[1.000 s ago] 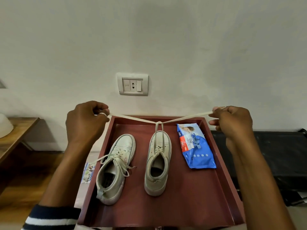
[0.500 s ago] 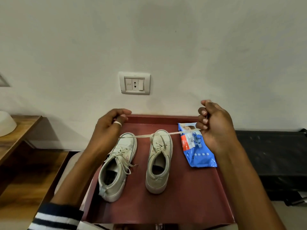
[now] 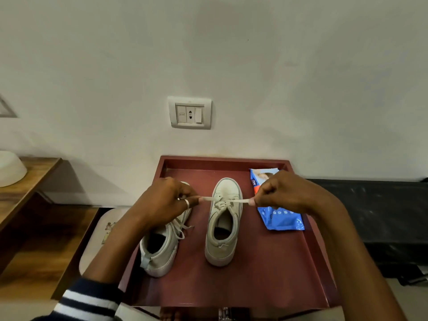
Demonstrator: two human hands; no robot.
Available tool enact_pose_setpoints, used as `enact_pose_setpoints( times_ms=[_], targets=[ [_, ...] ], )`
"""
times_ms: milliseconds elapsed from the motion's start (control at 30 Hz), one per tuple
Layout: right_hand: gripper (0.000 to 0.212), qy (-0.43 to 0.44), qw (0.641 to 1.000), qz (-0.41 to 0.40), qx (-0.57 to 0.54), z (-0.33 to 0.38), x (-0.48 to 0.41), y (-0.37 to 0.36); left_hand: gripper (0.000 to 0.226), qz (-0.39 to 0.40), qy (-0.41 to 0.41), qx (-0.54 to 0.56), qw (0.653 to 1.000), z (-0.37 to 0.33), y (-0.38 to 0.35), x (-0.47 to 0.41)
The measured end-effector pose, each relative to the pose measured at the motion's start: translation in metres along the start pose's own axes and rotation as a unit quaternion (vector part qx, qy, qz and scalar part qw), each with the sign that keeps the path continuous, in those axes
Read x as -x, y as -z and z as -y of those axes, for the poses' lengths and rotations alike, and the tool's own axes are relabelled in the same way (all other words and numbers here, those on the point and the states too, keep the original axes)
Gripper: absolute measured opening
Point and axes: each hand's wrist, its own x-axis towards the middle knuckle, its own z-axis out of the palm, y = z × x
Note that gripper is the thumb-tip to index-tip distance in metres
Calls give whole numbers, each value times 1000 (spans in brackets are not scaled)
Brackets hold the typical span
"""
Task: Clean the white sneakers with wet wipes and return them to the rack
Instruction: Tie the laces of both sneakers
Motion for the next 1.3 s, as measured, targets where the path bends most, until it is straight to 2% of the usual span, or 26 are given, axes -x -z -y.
enact_pose_setpoints(
  times_ms=[67, 167, 300, 433, 533, 633, 733, 800, 900, 967, 1067, 1167, 1300],
  targets=[
    [12, 9, 999, -51, -13, -5, -1, 4, 11, -8, 26, 0, 1000, 2, 0, 0],
    [20, -21, 994, -95, 53, -16, -7, 2, 12, -22, 59, -19, 998, 2, 1, 1],
    [13, -81, 981, -103, 145, -35, -9, 2, 11, -18, 113, -89, 989, 9, 2, 2],
    [16, -164, 973, -87, 134, -57, -8, 4, 11, 19, 147, -140, 979, 16, 3, 3],
    [15, -188, 975, -55, 108, -63, -9, 2, 8, 40, 175, -155, 971, 19, 6, 4],
    [20, -206, 969, -41, 129, -66, -14, -2, 11, 47, 169, -200, 964, 17, 4, 3],
    [16, -191, 965, -26, 176, -65, -17, -5, 37, 40, 130, -320, 938, 13, -2, 6],
    [20, -163, 964, -40, 207, -57, -16, -8, 55, 21, 121, -351, 928, 9, -3, 8],
    [31, -102, 970, -114, 187, -35, -17, -14, 51, -12, 81, -271, 959, -1, -10, 3],
    [27, -46, 981, -129, 134, -19, -20, -22, 43, -21, 50, -188, 981, -12, -20, -3],
    [31, 1, 991, -70, 113, 1, -25, -42, 41, 11, 29, -149, 988, -26, -39, -10],
    [39, -9, 992, -12, 127, 5, -35, -62, 44, 66, 30, -166, 983, -31, -53, -14],
    [31, -15, 989, -15, 149, -1, -42, -71, 42, 69, 25, -176, 982, -28, -62, -18]
  ],
)
